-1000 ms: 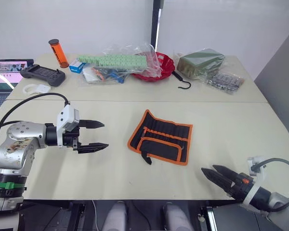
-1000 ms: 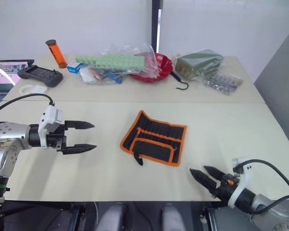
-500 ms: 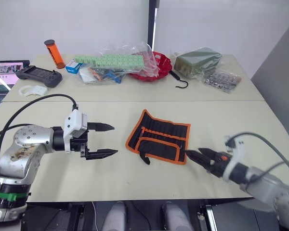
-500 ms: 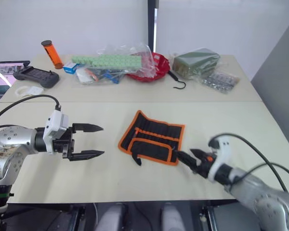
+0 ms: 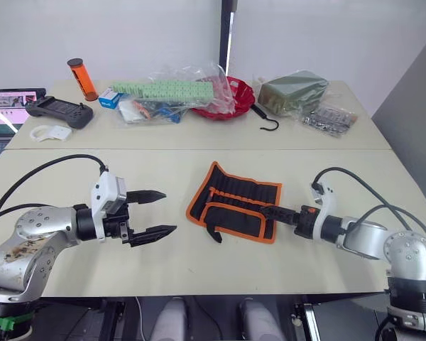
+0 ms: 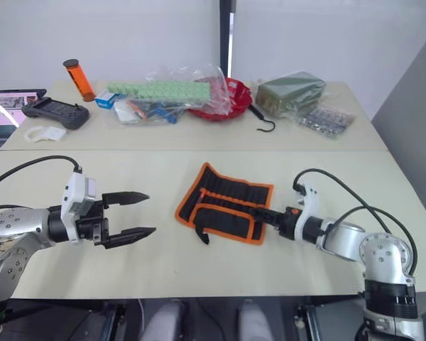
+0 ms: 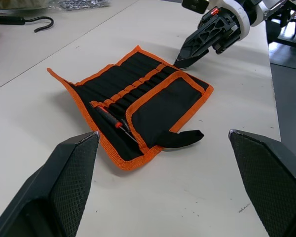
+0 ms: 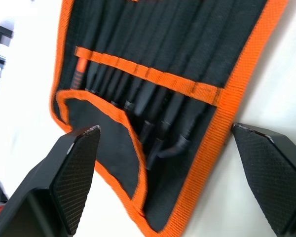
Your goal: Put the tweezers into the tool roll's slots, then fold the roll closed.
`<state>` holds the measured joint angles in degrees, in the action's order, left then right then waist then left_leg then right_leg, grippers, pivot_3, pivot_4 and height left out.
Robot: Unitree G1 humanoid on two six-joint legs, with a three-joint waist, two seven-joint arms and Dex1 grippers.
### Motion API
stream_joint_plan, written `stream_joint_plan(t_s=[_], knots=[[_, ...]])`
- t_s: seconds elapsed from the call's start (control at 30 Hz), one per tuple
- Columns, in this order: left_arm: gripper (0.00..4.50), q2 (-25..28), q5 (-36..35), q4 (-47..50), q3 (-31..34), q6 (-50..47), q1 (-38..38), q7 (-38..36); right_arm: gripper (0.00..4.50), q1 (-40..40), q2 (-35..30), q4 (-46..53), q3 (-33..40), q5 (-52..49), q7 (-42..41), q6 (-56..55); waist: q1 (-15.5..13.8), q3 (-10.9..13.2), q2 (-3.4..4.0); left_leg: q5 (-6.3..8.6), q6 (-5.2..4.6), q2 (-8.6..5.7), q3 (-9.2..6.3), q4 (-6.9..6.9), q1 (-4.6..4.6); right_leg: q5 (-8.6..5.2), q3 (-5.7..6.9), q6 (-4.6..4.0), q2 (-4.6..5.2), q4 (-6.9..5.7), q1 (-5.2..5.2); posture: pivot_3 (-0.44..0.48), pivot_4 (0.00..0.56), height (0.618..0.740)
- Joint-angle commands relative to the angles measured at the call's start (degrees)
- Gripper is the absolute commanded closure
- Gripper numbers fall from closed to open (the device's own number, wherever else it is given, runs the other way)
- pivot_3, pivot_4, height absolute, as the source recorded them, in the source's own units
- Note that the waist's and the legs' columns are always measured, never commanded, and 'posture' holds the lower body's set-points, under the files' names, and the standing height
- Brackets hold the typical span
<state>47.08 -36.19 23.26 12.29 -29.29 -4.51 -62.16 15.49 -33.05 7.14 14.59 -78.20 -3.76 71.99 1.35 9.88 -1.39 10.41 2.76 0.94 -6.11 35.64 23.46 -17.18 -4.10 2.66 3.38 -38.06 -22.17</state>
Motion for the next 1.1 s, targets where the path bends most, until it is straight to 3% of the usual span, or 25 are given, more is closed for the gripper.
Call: stream_joint_plan(t_s=[0.03, 0.43, 0.53, 0.87, 0.9, 1.1], knots=[[0.03, 0.38, -1.07, 1.95, 1.31, 0.28, 0.07, 0.65, 0.00, 0.62, 0.61, -1.63, 0.77, -5.51, -1.27, 2.80, 0.06, 0.00, 0.00, 0.00, 0.00, 0.00, 0.00, 0.00, 0.02, 0.00, 0.00, 0.00, 0.00, 0.00, 0.00, 0.000, 0.150, 0.740], [0.03, -0.01, -0.22, 1.90, 0.74, 1.70, 0.82, 1.32, 0.00, -1.60, -0.97, -4.85, 2.21, -9.00, -1.18, 3.35, -0.06, 0.00, 0.00, 0.00, 0.00, -0.02, 0.00, 0.01, 0.03, 0.00, 0.00, 0.00, 0.01, 0.01, 0.00, 0.000, 0.150, 0.740], [0.00, -0.04, 0.13, 1.36, 0.30, 2.01, 0.43, 1.26, 0.75, -1.98, -0.24, -4.57, 2.21, -9.03, -0.83, 2.45, -0.09, 0.00, 0.00, 0.00, 0.00, -0.01, 0.00, 0.01, 0.02, 0.00, 0.00, 0.00, 0.01, 0.01, 0.00, 0.000, 0.150, 0.740], [0.00, -0.06, 0.88, -0.38, -0.71, 3.18, -0.69, 0.62, 4.27, -0.70, 0.38, -4.40, 2.47, -10.37, -0.80, 0.86, 0.13, 0.01, 0.01, 0.00, 0.00, -0.01, 0.01, 0.01, 0.03, 0.00, 0.00, 0.00, 0.01, 0.02, -0.01, 0.000, 0.150, 0.740], [0.00, -0.09, 0.90, -0.33, -0.71, 3.29, -0.58, 0.63, 4.45, -0.71, 0.18, -4.34, 2.55, -10.69, -0.80, 0.89, 0.14, 0.01, 0.01, 0.00, 0.00, -0.01, 0.01, 0.01, 0.03, 0.00, 0.00, 0.00, 0.00, 0.01, -0.01, 0.000, 0.150, 0.740], [0.00, -0.94, 1.66, 0.00, -1.39, 4.41, 0.37, 1.18, 4.45, 1.20, -6.33, -5.00, 2.73, -11.44, -4.27, 4.19, -0.03, 0.02, 0.04, 0.00, 0.00, -0.02, 0.00, 0.01, 0.05, 0.00, 0.01, 0.00, 0.02, 0.03, 0.00, 0.000, 0.150, 0.740]])
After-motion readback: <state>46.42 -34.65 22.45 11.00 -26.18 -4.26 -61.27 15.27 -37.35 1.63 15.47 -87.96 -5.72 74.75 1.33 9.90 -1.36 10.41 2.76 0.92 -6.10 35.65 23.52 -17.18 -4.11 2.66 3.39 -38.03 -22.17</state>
